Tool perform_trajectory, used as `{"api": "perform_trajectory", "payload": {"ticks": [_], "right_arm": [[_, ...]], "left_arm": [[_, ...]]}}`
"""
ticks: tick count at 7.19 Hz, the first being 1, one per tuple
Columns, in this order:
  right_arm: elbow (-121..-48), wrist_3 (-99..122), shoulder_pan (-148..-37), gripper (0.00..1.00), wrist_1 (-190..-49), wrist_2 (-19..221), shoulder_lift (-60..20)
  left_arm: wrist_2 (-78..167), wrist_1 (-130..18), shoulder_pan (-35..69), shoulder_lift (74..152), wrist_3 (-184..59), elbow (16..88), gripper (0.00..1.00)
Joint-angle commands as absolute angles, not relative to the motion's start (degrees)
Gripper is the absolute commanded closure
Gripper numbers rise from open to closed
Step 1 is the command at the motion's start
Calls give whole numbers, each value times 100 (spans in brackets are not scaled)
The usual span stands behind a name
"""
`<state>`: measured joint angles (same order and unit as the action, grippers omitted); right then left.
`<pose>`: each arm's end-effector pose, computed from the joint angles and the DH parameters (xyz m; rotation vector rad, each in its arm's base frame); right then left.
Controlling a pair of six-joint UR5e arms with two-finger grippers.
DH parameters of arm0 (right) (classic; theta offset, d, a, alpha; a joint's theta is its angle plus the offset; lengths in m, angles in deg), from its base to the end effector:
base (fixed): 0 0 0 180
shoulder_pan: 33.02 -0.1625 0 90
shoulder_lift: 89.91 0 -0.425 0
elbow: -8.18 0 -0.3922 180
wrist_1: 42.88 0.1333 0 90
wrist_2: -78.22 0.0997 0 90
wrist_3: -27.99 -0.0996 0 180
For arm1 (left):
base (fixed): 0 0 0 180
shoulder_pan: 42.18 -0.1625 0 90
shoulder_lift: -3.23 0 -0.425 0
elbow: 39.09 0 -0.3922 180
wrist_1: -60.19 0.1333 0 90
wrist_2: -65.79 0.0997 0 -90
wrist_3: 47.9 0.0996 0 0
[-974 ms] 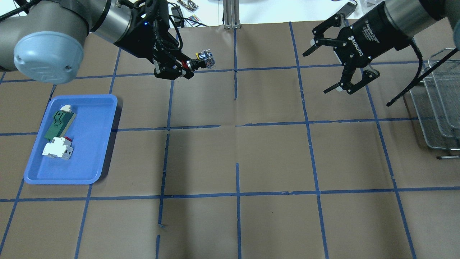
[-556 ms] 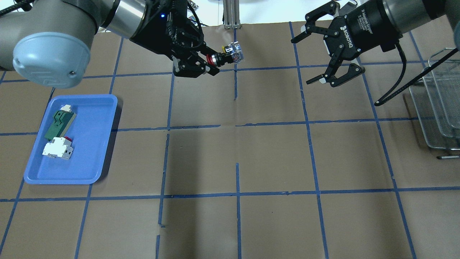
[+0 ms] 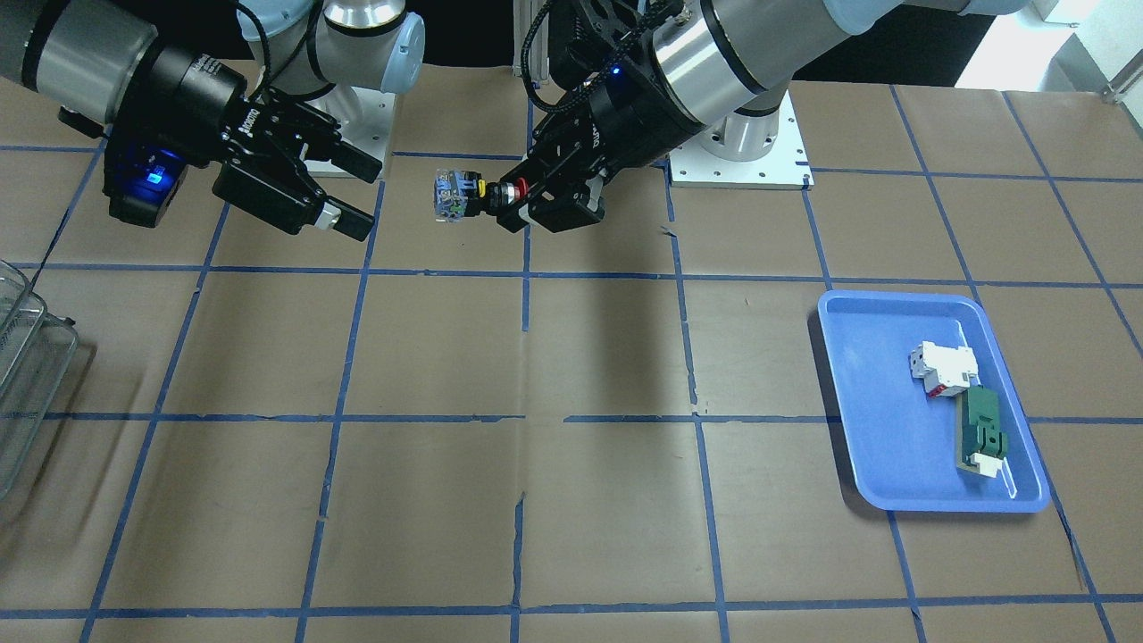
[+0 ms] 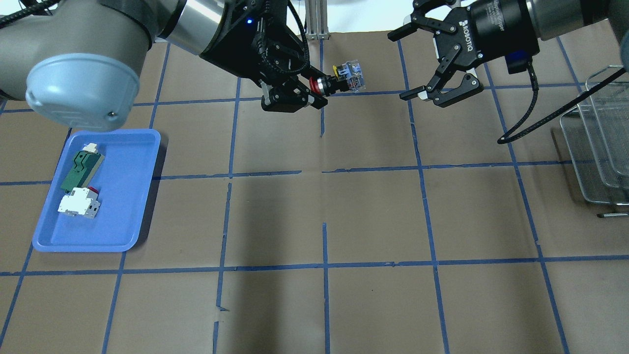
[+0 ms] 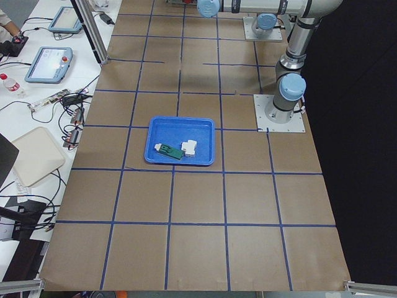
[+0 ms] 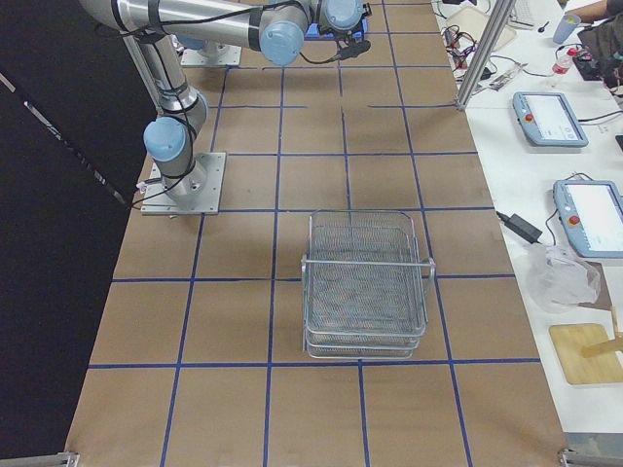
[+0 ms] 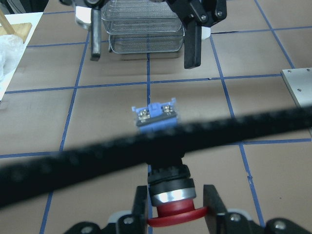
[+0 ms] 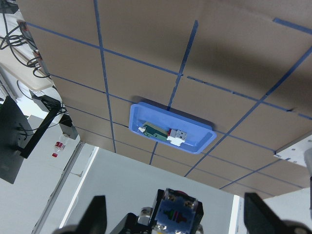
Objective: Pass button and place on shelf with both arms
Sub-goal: 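Move the right gripper toward the button held by the left gripper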
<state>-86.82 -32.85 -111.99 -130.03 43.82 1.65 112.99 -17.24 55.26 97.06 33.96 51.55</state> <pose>0.1210 -0.5053 0.4970 1.3625 1.7696 0.6069 -0.2677 -0.4979 0.4977 -1.8269 -1.7495 0.7418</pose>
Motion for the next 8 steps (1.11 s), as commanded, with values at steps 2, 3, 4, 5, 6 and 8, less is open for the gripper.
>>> {"api": "perform_trajectory", "payload": {"ticks": [2,3,4,5,6,8], "right_arm": [[-8770,-4291,-11229,0,-13067,4965,-121],[-8771,-4554,-11230,0,-13077,5201,-210],[-8771,-4740,-11230,0,-13042,5273,-176],[-8788,-4890,-11256,0,-12998,5395,-158],[-8788,-4987,-11265,0,-12989,5379,-114],[-9102,-4910,-11274,0,-12866,5370,122]], "left_arm": [[11290,-1531,5582,9701,3278,5161,100],[11290,-1522,5590,9701,3269,5161,100],[11290,-1426,5590,9718,3243,5161,100],[11290,-1425,5590,9718,3243,5187,100],[11290,-1425,5590,9718,3243,5179,100],[11290,-1425,5590,9701,3234,5170,100]]}}
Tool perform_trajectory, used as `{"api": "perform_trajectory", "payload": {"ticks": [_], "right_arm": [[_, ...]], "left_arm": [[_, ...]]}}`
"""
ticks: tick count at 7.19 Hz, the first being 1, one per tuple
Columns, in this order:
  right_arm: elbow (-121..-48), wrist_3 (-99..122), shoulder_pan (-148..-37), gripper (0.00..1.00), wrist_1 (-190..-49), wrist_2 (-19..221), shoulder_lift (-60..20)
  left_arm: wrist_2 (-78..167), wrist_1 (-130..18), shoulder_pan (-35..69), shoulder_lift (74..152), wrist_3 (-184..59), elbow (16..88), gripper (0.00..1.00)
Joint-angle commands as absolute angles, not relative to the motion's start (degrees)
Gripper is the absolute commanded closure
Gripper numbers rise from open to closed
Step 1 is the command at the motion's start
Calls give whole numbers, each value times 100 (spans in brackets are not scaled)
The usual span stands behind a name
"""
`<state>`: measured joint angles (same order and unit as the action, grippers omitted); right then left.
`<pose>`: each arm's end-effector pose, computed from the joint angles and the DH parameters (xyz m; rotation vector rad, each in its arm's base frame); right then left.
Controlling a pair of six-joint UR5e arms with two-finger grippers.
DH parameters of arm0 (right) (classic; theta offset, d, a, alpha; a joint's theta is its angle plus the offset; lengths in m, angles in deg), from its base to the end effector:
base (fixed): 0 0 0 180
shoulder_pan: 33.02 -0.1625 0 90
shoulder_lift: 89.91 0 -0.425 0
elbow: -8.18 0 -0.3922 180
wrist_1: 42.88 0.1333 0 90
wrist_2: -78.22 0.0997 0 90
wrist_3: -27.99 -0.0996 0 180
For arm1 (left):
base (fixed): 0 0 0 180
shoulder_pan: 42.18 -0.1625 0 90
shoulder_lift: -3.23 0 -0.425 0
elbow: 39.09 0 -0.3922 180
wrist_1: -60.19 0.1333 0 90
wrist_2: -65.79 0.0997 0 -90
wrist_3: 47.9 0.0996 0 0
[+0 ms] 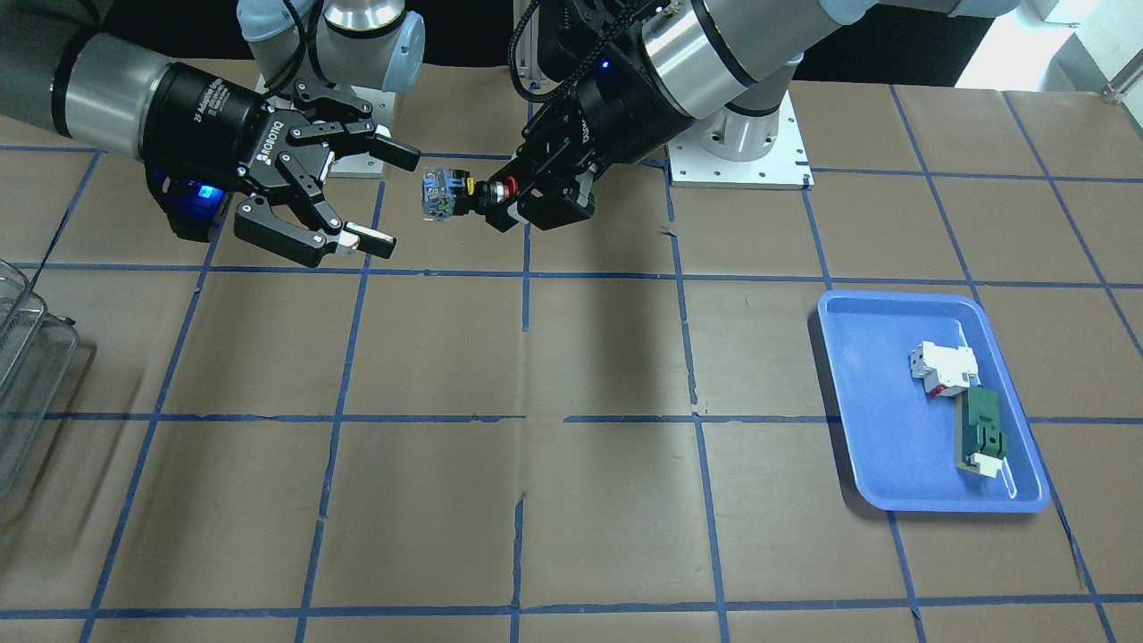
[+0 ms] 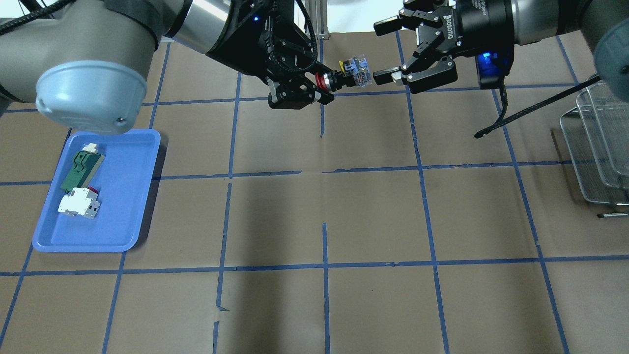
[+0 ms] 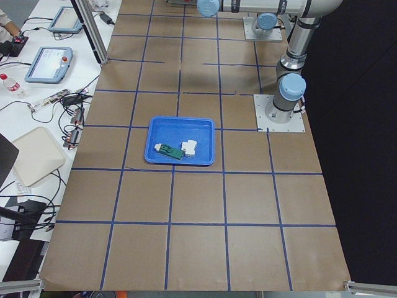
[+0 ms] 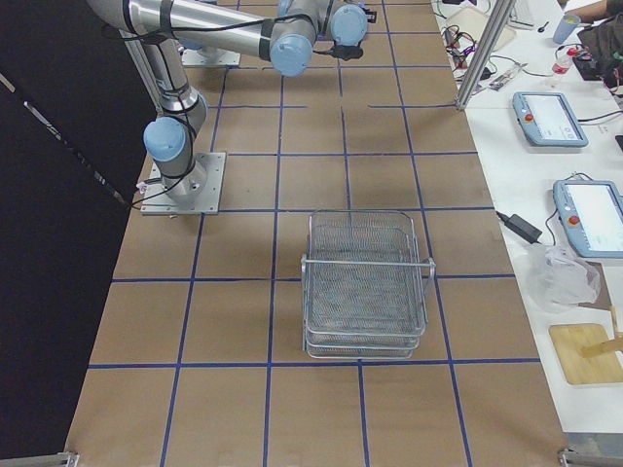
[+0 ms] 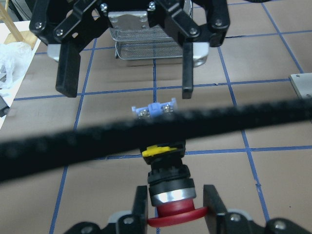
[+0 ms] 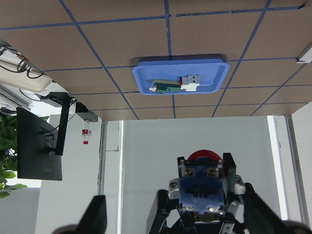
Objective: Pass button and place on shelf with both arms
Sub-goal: 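Move the right gripper toward the button held by the left gripper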
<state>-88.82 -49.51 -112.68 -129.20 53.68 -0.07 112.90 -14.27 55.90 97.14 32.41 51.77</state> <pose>0.1340 -0.5129 0.4792 1.5594 1.4334 0.9187 -0.2738 -0.4979 0.5008 -1.8328 -1.7505 0.7793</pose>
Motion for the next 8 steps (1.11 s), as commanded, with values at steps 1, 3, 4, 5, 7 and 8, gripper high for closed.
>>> {"api": "perform_trajectory", "payload": {"ticks": [1,3,4,5,7,8], "right_arm": [[-9409,-4909,-11274,0,-12944,5379,341],[-9482,-4979,-11274,0,-12962,5379,475],[-9448,-4970,-11274,0,-12971,5388,449],[-9456,-4970,-11308,0,-12971,5414,449],[-9456,-4971,-11484,0,-12997,5625,405],[-9447,-4970,-11484,0,-13015,5625,405]], "left_arm": [[11290,-1425,5590,9710,3243,5170,100],[11290,-1425,5590,9718,3243,5161,100],[11290,-1425,5590,9718,3243,5161,100],[11290,-1417,5590,9718,3243,5152,100],[11290,-1399,5590,9718,3243,5152,100],[11281,-1390,5599,9718,3243,5152,100]]}}
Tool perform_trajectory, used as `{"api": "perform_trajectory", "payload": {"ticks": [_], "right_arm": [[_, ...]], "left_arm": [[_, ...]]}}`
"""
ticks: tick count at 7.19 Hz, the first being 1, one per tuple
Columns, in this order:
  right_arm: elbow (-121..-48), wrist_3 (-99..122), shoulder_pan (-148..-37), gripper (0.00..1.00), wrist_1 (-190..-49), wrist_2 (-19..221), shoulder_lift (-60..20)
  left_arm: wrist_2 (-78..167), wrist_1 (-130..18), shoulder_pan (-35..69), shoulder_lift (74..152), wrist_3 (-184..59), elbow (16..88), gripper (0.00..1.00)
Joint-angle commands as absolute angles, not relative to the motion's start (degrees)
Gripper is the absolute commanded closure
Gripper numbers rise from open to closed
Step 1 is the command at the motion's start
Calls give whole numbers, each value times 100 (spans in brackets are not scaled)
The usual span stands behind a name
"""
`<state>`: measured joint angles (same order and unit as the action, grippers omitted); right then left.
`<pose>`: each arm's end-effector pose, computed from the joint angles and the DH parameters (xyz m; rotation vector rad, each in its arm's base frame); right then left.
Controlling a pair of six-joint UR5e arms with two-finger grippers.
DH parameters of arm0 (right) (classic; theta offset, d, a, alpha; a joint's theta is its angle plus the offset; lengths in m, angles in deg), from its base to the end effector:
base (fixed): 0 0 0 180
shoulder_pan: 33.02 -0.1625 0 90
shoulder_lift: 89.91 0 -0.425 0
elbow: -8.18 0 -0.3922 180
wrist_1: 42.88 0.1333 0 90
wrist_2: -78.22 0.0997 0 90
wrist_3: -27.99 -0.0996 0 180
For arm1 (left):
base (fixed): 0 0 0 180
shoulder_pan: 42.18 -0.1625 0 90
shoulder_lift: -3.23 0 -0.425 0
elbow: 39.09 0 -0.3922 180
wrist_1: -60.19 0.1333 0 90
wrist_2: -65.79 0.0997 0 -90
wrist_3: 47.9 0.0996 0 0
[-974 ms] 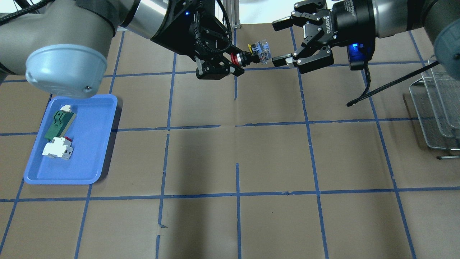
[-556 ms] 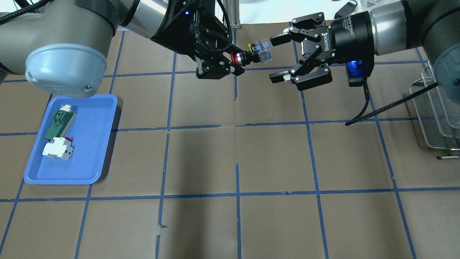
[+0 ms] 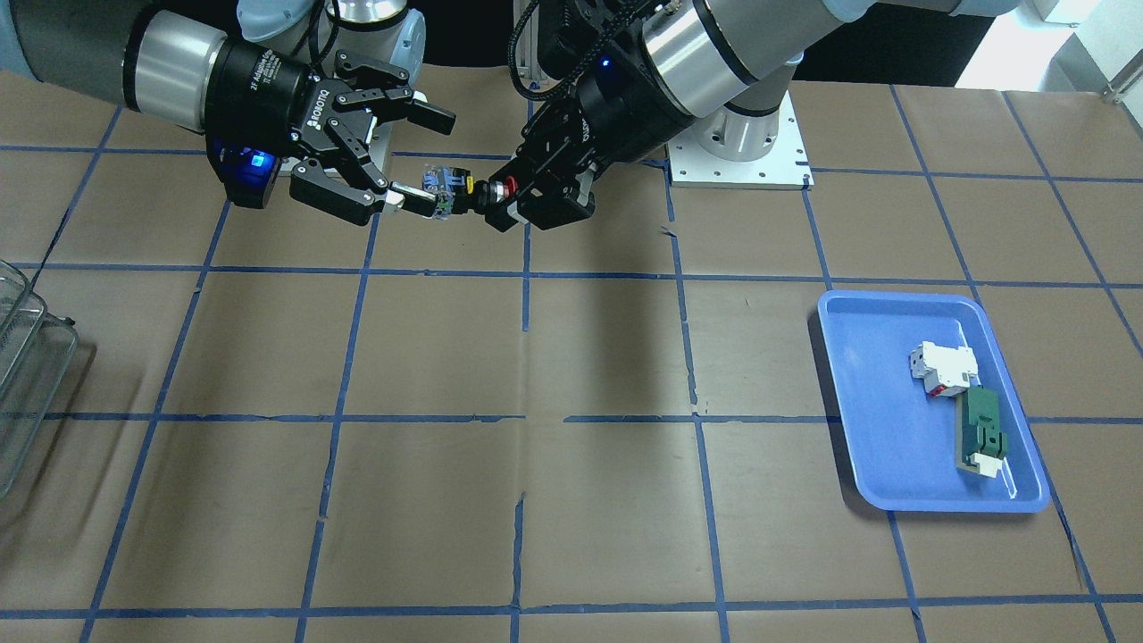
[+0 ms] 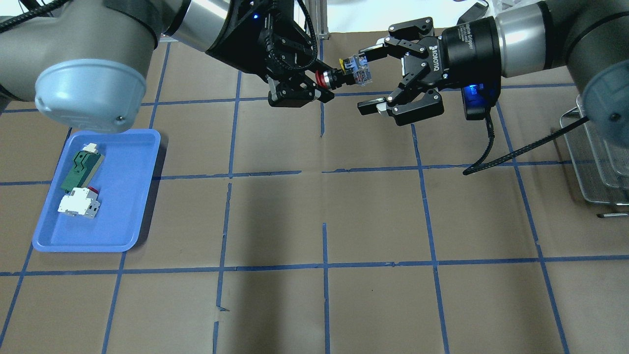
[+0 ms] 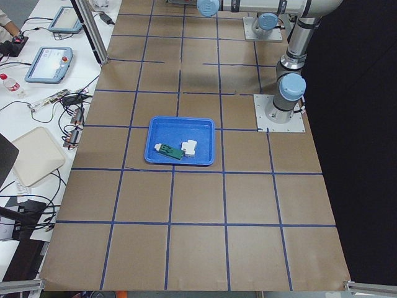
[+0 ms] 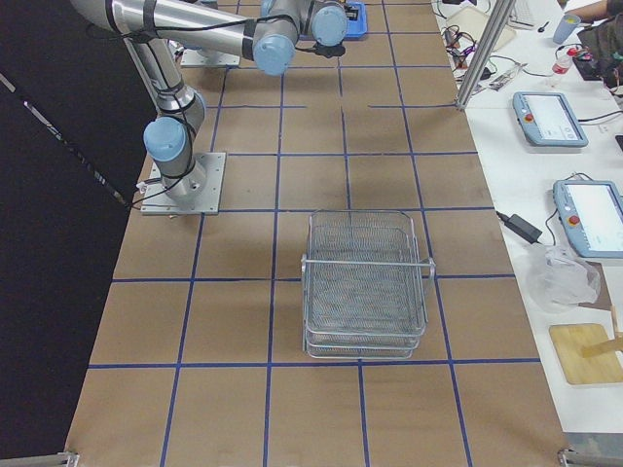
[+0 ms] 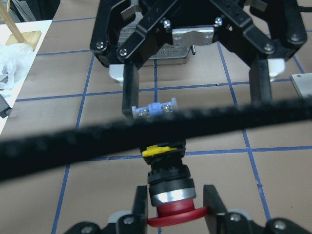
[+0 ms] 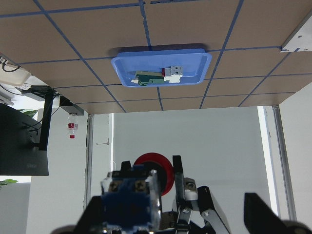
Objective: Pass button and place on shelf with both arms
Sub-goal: 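Move the right gripper toward the button held by the left gripper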
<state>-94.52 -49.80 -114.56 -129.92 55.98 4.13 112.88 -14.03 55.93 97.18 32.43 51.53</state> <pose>0.1571 -0.4762 0.4704 1.5266 1.4219 0.9691 -0.2742 -0.4985 0.5031 -1.8375 -1.7481 0.7879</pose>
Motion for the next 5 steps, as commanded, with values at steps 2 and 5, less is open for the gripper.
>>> {"api": "perform_trajectory", "payload": {"ticks": [2,5], "right_arm": [[-9491,-4997,-11493,0,-13156,5625,387],[-9465,-5023,-11502,0,-13156,5625,282]], "left_arm": [[11281,-1390,5599,9710,3251,5152,100],[11246,-1399,5608,9587,3252,5213,100]]}}
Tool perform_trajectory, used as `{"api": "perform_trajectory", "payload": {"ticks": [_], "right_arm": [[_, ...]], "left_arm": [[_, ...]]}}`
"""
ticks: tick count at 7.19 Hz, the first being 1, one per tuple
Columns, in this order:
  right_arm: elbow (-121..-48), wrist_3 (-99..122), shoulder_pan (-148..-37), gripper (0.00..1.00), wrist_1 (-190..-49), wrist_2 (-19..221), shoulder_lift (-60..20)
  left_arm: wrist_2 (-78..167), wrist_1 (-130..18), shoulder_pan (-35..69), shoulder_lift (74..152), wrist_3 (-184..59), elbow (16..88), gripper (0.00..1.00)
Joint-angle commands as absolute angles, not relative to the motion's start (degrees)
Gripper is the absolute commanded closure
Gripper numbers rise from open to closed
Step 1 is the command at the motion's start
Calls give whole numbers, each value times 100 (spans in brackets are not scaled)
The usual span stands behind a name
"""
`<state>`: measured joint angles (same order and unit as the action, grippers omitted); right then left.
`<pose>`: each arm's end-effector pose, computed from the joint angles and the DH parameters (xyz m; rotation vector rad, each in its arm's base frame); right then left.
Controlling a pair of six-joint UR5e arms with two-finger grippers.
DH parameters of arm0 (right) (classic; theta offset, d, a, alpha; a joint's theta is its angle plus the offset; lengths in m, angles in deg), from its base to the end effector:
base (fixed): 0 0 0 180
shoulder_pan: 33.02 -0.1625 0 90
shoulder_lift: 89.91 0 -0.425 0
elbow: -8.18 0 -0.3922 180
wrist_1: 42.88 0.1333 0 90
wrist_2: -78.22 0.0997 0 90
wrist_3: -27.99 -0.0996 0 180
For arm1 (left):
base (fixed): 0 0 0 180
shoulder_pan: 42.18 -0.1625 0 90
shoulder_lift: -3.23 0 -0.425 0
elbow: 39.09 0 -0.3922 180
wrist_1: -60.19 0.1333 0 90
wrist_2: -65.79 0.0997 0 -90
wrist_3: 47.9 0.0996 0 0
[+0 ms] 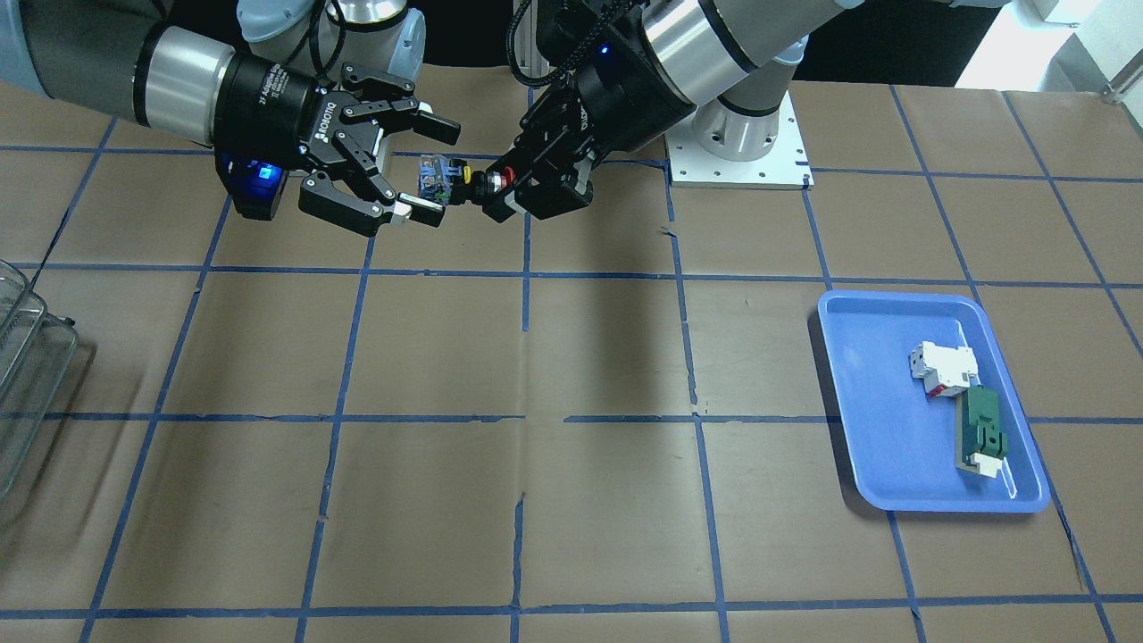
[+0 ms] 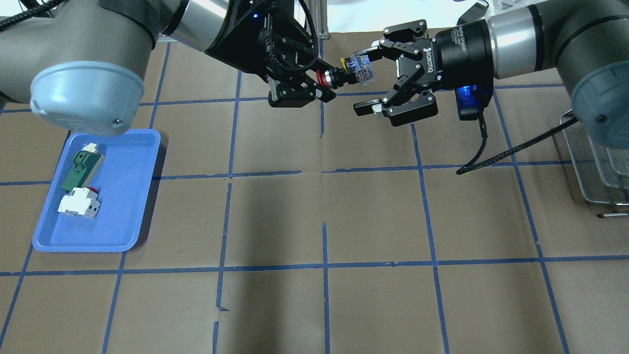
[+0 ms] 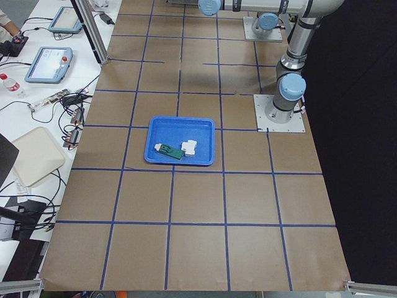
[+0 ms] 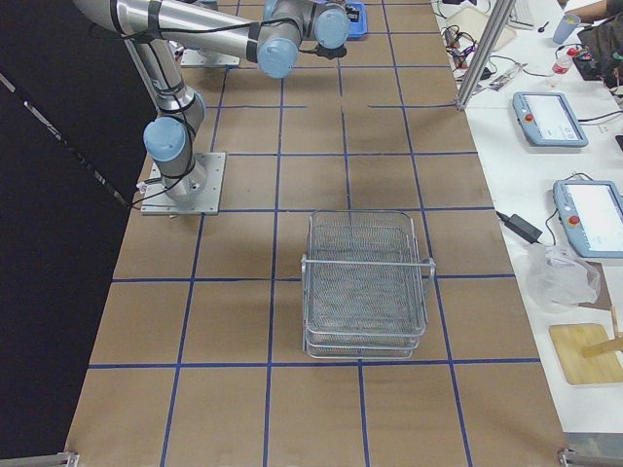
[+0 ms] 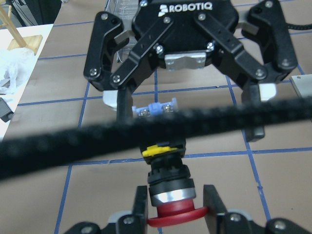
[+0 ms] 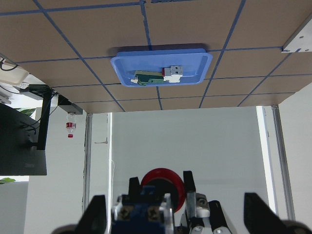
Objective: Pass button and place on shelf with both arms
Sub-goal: 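Move the right gripper toward the button held by the left gripper, then close the right gripper on the button body beside the left gripper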
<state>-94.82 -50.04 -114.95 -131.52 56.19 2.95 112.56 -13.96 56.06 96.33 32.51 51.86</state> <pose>0.1595 -0.4823 0.4614 1.5225 1.4231 0.9751 -0.2749 -0.4923 0.5085 -1.8427 -1.7383 0.8021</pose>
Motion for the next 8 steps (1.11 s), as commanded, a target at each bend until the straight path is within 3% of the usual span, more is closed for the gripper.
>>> {"api": "perform_trajectory", "payload": {"ticks": [1,3,4,5,7,8], "right_arm": [[-9448,-5032,-11519,2,-13156,5625,290],[-9438,-5155,-11520,4,-13208,5625,334],[-9447,-5111,-11520,17,-13226,5625,317],[-9447,-5111,-11520,34,-13226,5634,325],[-9447,-5093,-11520,92,-13235,5660,334],[-9456,-5119,-11520,100,-13226,5834,334]], "left_arm": [[11246,-1399,5608,9604,3252,5248,100],[11237,-1390,5608,9578,3252,5249,100],[11246,-1390,5608,9578,3252,5249,100],[11237,-1390,5608,9569,3243,5249,100],[11237,-1390,5608,9569,3252,5249,100],[11237,-1390,5608,9560,3243,5249,100]]}}
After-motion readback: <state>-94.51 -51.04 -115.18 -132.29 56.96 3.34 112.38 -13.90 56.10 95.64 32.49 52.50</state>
